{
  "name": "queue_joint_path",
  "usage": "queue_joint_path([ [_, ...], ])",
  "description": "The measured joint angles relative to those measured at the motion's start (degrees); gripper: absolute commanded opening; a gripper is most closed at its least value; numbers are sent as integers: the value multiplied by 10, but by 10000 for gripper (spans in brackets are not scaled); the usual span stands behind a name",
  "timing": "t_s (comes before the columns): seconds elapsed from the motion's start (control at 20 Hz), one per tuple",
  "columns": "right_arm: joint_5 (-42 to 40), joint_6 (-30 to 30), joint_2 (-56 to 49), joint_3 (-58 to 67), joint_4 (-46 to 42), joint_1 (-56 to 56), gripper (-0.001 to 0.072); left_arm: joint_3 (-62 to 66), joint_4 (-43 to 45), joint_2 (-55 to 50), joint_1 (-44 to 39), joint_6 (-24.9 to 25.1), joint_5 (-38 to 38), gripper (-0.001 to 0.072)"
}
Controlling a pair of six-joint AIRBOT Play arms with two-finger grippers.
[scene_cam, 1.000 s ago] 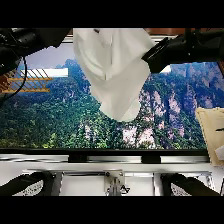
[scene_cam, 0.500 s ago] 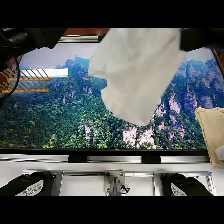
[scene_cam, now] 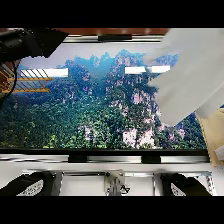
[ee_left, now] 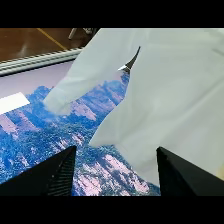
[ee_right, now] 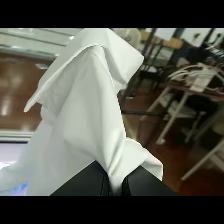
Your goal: Fold the shirts.
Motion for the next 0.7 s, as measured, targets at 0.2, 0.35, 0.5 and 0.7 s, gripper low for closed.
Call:
queue_joint_path([
  [0.2, 0, 44, 2, 5, -142, -11, 66, 0, 2, 1, 0, 0, -21, 613],
  [0.35, 2, 93, 2, 7, -193, -73, 66, 0, 2, 1, 0, 0, -33, 613],
  [0.5, -7, 155, 2, 7, -213, -170, 66, 0, 2, 1, 0, 0, -45, 613],
  [0.7, -33, 229, 0, 7, -220, -295, 66, 0, 2, 1, 0, 0, -52, 613],
])
